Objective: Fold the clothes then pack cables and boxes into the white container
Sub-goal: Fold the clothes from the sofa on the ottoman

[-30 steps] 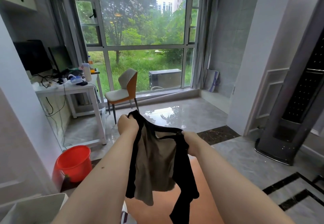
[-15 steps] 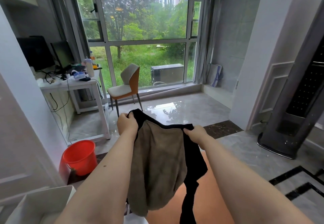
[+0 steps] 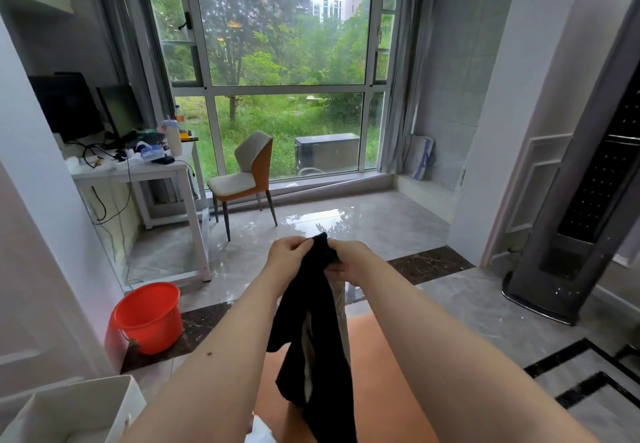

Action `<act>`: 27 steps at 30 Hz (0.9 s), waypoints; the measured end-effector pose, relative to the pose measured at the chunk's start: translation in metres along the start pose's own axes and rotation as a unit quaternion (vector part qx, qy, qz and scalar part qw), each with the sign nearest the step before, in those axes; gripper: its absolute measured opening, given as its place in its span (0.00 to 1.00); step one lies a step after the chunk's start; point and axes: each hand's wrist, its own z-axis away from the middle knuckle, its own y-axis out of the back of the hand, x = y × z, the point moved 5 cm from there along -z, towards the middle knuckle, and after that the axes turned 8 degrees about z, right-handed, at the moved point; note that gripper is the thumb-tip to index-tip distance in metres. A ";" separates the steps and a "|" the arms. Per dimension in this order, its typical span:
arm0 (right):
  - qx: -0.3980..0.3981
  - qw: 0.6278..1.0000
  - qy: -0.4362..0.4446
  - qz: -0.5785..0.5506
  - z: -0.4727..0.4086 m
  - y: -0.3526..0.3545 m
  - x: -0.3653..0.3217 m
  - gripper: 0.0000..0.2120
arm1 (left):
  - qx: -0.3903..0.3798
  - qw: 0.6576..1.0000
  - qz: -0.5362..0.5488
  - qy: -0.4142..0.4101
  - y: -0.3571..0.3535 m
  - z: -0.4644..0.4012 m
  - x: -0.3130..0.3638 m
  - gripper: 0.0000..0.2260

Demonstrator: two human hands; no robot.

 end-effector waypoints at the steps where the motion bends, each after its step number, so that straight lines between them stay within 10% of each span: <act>1: 0.002 1.000 -0.001 -0.005 -0.001 0.000 -0.002 0.07 | -0.014 1.000 0.001 -0.002 -0.003 0.001 0.001 0.08; 8: -0.020 0.999 -0.031 0.027 -0.002 0.012 -0.011 0.15 | -0.072 0.996 -0.033 -0.030 -0.012 0.006 0.008 0.09; 14: 0.050 0.989 -0.031 0.134 0.001 0.018 -0.020 0.03 | -0.076 0.993 -0.068 -0.052 -0.017 0.010 0.010 0.08; 27: 0.118 0.992 0.039 0.007 0.008 0.014 -0.032 0.10 | -0.111 0.968 -0.220 0.055 -0.012 0.018 -0.051 0.15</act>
